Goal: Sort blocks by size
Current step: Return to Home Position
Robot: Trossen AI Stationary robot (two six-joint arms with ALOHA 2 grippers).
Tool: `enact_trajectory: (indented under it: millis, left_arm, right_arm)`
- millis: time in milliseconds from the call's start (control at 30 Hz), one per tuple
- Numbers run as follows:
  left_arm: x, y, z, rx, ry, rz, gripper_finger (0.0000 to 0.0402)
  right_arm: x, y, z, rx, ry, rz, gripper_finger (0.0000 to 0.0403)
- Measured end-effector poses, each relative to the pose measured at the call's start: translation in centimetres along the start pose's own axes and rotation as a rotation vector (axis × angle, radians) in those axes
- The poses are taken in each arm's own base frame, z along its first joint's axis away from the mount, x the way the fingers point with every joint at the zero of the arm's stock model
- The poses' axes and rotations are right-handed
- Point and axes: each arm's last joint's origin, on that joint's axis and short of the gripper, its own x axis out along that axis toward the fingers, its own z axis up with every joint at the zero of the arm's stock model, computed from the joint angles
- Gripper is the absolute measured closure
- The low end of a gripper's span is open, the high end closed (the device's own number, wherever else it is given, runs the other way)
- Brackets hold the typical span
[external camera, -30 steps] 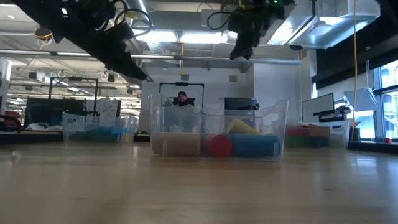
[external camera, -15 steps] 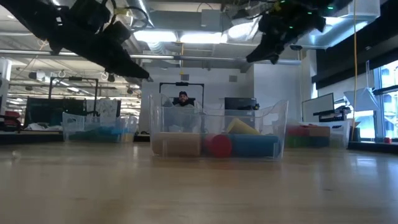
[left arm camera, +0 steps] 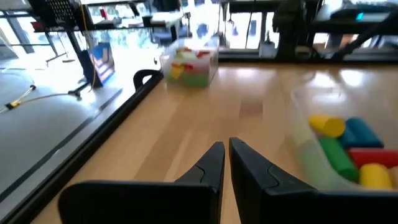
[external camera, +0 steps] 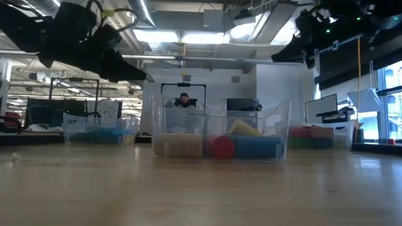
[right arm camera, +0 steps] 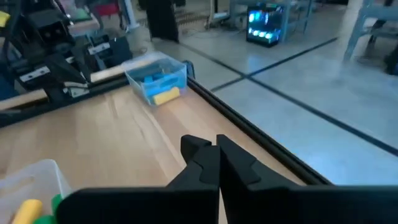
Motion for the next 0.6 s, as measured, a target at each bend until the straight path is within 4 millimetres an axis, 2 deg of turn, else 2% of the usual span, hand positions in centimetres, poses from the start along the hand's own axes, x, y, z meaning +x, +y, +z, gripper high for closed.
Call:
enact_trajectory:
  millis: [233, 400, 600]
  left_arm:
    - [-0.3, -0.8, -0.1, -0.024, -0.055, -0.033, 0.0383]
    - [-0.4, -1.7, -1.1, -0.012, -0.030, -0.079, 0.0383]
    - [-1.6, -2.5, -2.6, -0.006, -0.120, -0.156, 0.0383]
  right_arm:
    - [-0.1, 3.1, -3.3, -0.035, 0.006, -0.087, 0.0401]
    - [-0.4, 4.9, -5.0, -0.091, 0.035, 0.036, 0.0401]
    - [-2.5, 4.5, -6.6, -0.061, -0.012, 0.141, 0.0400]
